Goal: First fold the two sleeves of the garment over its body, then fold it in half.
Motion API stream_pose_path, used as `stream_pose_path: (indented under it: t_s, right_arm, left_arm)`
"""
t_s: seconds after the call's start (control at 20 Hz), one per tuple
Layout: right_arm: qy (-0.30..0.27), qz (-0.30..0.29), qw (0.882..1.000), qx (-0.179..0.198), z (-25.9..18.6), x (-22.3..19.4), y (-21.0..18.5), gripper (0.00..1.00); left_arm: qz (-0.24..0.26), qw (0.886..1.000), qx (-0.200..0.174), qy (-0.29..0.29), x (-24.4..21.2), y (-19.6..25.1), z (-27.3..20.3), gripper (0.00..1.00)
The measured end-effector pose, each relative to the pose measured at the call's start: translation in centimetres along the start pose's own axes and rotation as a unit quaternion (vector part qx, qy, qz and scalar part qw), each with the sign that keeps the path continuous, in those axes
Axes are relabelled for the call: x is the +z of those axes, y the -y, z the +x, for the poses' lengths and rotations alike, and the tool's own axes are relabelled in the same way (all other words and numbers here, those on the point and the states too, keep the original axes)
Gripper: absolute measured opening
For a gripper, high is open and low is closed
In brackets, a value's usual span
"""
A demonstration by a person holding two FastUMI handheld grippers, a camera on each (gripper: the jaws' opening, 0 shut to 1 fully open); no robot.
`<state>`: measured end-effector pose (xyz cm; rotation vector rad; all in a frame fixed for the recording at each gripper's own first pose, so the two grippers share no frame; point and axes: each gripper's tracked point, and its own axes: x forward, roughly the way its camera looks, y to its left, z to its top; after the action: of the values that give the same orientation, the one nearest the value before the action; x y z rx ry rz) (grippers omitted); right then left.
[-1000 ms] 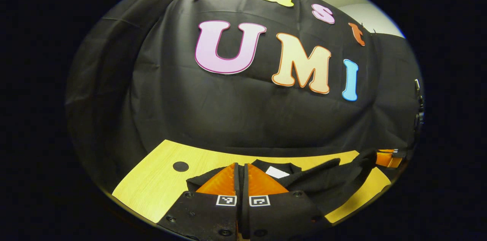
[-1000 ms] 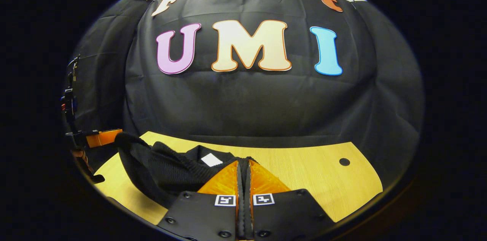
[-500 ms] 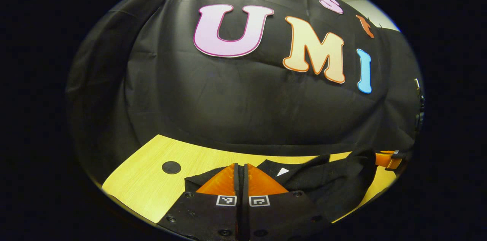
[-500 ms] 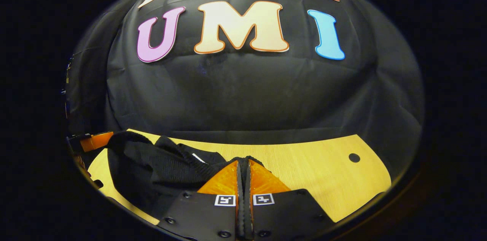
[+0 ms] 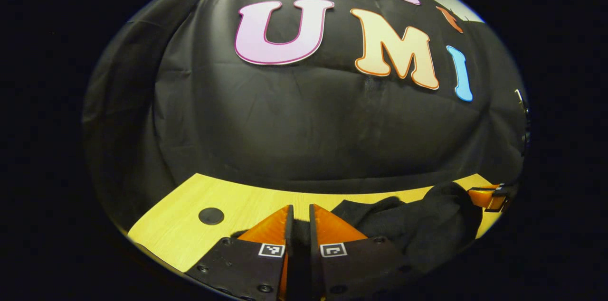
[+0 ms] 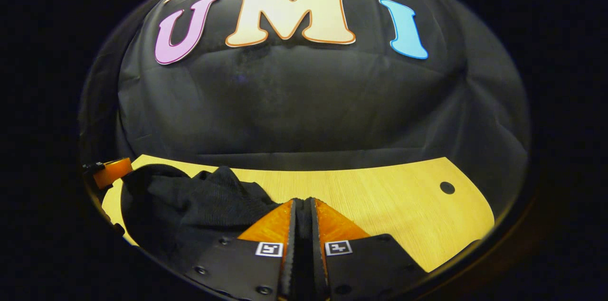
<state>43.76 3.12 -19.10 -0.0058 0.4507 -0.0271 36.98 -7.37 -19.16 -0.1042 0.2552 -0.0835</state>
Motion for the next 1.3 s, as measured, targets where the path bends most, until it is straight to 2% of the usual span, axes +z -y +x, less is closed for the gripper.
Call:
stream_pose_path:
  t_s: [0.05, 0.1, 0.15, 0.25, 0.3, 0.35, 0.4, 0.55, 0.7, 0.85, 0.95, 1.1, 1.3]
  right_arm:
    - [0.004, 0.006, 1.000, -0.001, 0.0, 0.4, 0.2, 0.21]
    - [0.008, 0.014, 1.000, 0.001, -0.1, 0.7, 0.2, 0.32]
    - [0.011, 0.023, 1.000, 0.004, -0.3, 1.1, 0.2, 0.37]
    - [0.016, 0.033, 0.999, 0.007, -0.6, 1.7, 0.3, 0.68]
    - [0.018, 0.033, 0.999, 0.005, -0.9, 1.9, 0.5, 0.84]
    - [0.020, 0.027, 0.999, 0.003, -1.2, 2.0, 0.7, 0.89]
    - [0.020, 0.020, 1.000, 0.001, -1.7, 2.1, 0.9, 0.97]
    - [0.028, -0.002, 1.000, 0.003, -4.5, 3.1, 0.6, 0.99]
    - [0.066, -0.014, 0.998, 0.018, -8.4, 5.5, -0.2, 0.99]
    - [0.100, -0.025, 0.994, 0.034, -13.2, 7.5, -0.8, 0.99]
    - [0.127, -0.027, 0.990, 0.050, -16.6, 8.4, -1.1, 0.99]
    - [0.149, -0.027, 0.986, 0.069, -22.6, 7.7, -0.7, 0.96]
    - [0.173, -0.052, 0.979, 0.090, -31.1, 4.2, 0.3, 0.99]
  left_arm:
    - [0.003, 1.000, -0.001, 0.006, 0.4, 0.0, 0.0, 0.16]
    - [0.004, 1.000, 0.000, 0.010, 0.6, -0.1, 0.0, 0.20]
    - [0.004, 1.000, -0.001, 0.010, 0.7, -0.1, -0.2, 0.34]
    - [0.005, 1.000, -0.002, 0.007, 0.8, 0.1, -0.5, 0.67]
    - [0.003, 1.000, -0.001, 0.007, 0.9, 0.0, -0.6, 0.74]
    - [-0.001, 1.000, -0.001, 0.010, 1.3, 0.1, -0.8, 0.83]
    - [-0.006, 1.000, -0.001, 0.013, 1.7, 0.2, -1.2, 0.83]
    - [-0.025, 1.000, -0.003, 0.019, 3.5, 0.4, -3.1, 0.85]
    - [-0.041, 0.999, 0.011, 0.033, 5.8, -0.3, -6.3, 0.86]
    - [-0.049, 0.998, 0.021, 0.046, 8.0, -0.8, -10.1, 0.94]
    - [-0.048, 0.996, 0.032, 0.067, 9.5, -1.2, -13.3, 0.92]
    - [-0.040, 0.994, 0.050, 0.091, 10.8, -1.2, -19.1, 0.92]
    - [-0.036, 0.991, 0.066, 0.110, 10.6, -0.8, -27.5, 0.92]
